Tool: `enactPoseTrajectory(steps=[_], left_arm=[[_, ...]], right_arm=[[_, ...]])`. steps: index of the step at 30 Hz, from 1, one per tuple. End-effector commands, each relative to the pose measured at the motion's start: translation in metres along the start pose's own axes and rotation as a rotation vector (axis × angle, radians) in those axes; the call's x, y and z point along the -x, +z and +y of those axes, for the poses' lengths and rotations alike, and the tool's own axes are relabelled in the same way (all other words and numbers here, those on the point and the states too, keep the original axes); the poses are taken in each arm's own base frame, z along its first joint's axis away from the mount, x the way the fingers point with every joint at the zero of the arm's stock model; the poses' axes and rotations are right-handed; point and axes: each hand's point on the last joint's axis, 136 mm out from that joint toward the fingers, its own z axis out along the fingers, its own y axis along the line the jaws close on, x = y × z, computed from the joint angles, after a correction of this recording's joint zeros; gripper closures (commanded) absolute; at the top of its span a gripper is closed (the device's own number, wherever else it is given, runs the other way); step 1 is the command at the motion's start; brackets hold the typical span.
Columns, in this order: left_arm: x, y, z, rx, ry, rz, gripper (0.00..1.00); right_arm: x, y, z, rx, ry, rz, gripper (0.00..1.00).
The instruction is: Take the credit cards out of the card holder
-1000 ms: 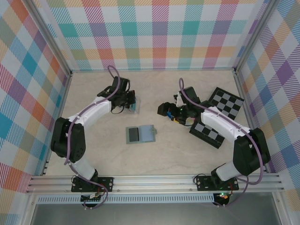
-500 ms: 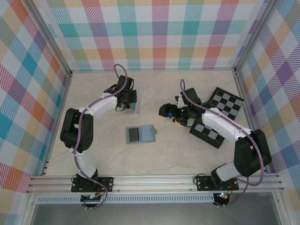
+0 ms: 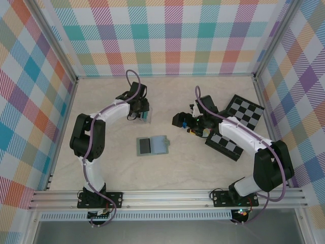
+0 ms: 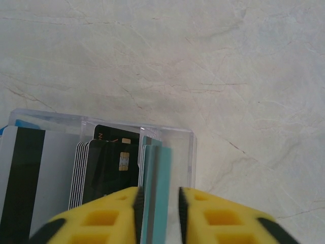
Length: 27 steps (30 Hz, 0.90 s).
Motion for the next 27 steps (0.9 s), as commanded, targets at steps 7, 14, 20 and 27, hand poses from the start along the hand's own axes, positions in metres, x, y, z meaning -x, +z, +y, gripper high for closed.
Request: enactPoseTrajectory(steps=[7,14,20,27], left_arm=[[0.033,-0.076,0.004,-0.045,-0.13,-0.1,0.48],[-0.002,-0.136,0.04,-0.032,-0.267,-0.083,0.27],[-0.044,-0.179,0.065,-0.02,-0.328,-0.08,0.12],[-0.092,-0.2,0.083,-0.02,-0.376,-0.068,0.0]], right_arm=[[-0.004,0.0,0.021,0.109,-0.051,0.054,0.03],[-0.017,0.018,0.039,0.086,-0.123,0.119,0.13],[-0.045,0.06,0.063,0.051,-0.182,0.223,0.23],[-0.068,0.105,0.077,-0.005,-0.207,0.291,0.36]])
